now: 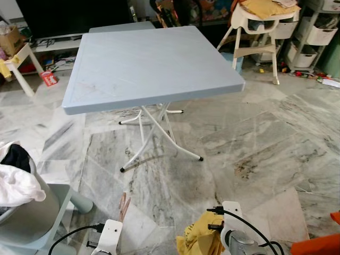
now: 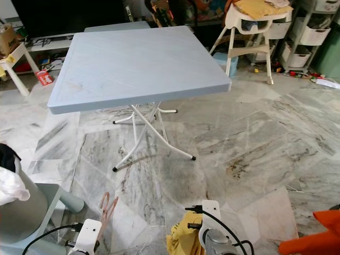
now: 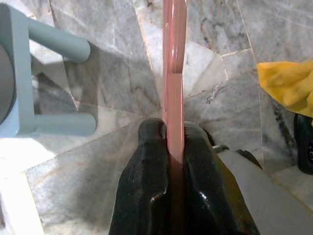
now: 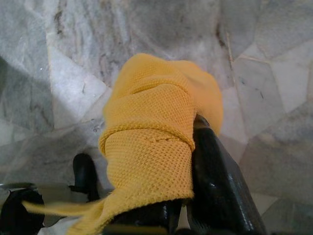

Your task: Hang hanger

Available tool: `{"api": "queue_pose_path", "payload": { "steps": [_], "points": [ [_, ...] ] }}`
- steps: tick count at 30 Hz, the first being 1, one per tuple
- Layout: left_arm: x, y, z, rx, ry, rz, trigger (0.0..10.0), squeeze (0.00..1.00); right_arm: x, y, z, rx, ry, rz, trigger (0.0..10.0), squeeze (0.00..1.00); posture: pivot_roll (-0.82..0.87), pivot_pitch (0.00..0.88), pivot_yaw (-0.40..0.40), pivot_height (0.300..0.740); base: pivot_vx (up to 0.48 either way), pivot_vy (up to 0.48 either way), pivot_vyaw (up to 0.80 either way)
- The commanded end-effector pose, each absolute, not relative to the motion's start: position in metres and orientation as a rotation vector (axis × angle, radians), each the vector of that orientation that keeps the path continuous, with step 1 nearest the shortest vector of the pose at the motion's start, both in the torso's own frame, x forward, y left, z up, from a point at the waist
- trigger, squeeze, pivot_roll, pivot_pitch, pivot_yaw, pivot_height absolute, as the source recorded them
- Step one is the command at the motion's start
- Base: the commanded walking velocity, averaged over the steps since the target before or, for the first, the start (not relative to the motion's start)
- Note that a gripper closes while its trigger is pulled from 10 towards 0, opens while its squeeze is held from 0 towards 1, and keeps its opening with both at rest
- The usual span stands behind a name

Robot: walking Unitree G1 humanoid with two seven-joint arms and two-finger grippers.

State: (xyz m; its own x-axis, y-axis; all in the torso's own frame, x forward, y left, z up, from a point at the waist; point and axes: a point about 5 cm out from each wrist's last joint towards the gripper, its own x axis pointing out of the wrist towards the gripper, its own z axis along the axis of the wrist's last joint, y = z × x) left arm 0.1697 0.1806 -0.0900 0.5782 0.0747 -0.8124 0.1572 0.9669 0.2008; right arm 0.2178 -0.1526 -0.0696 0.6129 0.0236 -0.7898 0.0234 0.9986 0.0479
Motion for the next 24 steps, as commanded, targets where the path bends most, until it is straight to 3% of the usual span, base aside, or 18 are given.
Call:
{"api": "queue_pose_path", "payload": {
  "steps": [1, 24],
  "points": [
    [0.1712, 0.1945, -0.0878, 0.275, 0.959, -0.035, 10.0, 0.0, 0.224, -0.1507, -0.0658, 0.049, 0.885, 0.014, 10.0, 0.0, 0.05, 0.0, 0.025, 0.74, 0.0, 0.0, 0.0],
    [0.1705, 0.2042, -0.0866, 0.247, 0.963, -0.021, 10.0, 0.0, 0.2265, -0.1452, -0.0643, 0.015, 0.88, 0.061, 10.0, 0.0, 0.06, 0.0, 0.007, 0.74, 0.0, 0.0, 0.0]
  ]
}}
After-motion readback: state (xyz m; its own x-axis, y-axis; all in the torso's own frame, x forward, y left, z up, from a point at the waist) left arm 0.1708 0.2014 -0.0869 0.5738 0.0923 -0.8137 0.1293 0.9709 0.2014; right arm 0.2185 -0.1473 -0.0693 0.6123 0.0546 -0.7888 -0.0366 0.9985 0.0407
